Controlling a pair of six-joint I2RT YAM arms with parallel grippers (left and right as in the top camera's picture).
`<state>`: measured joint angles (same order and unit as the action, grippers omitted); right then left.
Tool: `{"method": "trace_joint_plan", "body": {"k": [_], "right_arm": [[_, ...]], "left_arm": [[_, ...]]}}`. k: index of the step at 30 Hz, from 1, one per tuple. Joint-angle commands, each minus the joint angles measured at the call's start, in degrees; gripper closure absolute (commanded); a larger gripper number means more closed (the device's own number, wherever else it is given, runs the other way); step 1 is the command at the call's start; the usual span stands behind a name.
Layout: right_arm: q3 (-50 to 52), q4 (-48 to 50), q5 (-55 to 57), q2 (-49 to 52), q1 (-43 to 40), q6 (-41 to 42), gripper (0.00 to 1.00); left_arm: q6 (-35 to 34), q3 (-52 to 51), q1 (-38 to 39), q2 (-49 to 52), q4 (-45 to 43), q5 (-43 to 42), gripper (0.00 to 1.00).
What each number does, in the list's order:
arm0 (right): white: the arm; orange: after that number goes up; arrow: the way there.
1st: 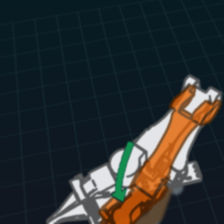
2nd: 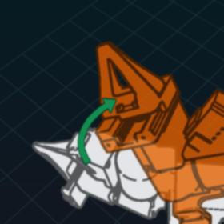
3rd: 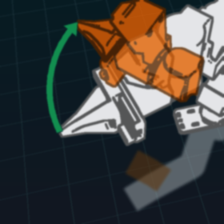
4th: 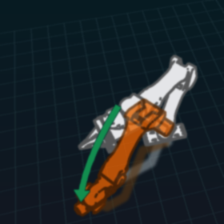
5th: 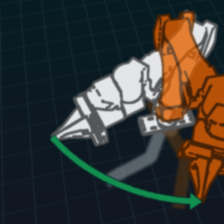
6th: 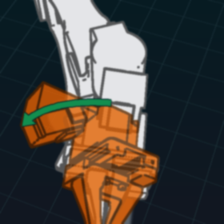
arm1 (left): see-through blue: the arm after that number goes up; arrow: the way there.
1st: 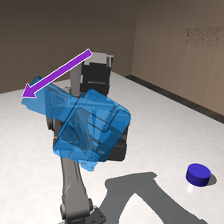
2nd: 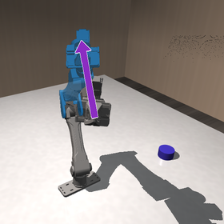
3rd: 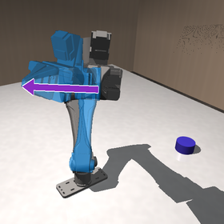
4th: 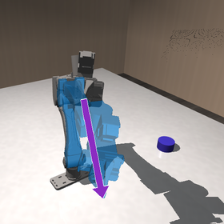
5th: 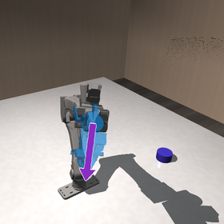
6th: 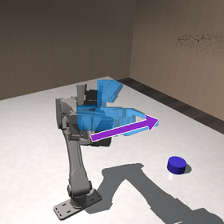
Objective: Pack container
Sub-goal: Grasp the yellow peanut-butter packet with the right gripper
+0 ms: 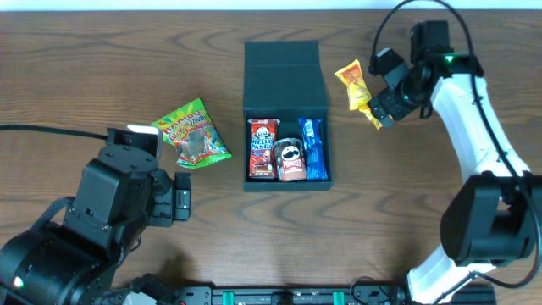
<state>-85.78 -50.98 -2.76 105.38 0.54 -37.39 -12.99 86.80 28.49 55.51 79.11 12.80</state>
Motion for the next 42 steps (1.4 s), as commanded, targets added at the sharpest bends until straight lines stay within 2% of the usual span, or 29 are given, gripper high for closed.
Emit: {"method": "trace_joint_plan", "body": {"k": [1, 11, 16, 25, 42], "right_arm": [[2.9, 3.1, 0.4, 0.1, -0.3, -7.1, 0.04], [4.5, 9.1, 0.4, 9.1, -1.3, -9.0, 0.06], [4.5, 11.5, 0.1, 12.9, -1.4, -9.0, 0.12], [4.5, 15.5, -2.4, 13.8, -1.4, -7.2, 0.17], [4.5, 15.6, -3.8, 13.8, -1.4, -6.8, 0.50]], "left_arm": [[1.2, 0.0, -0.4, -0.2, 0.2, 0.2, 0.05], [1.2, 0.0, -0.4, -0.2, 0.2, 0.2, 0.05], [1.2, 0.0, -0.4, -0.2, 0.2, 0.2, 0.05], [1.2, 0.0, -0.4, -0.2, 0.2, 0.2, 0.05], [1.2, 0.0, -0.4, -0.2, 0.2, 0.2, 0.05]]}}
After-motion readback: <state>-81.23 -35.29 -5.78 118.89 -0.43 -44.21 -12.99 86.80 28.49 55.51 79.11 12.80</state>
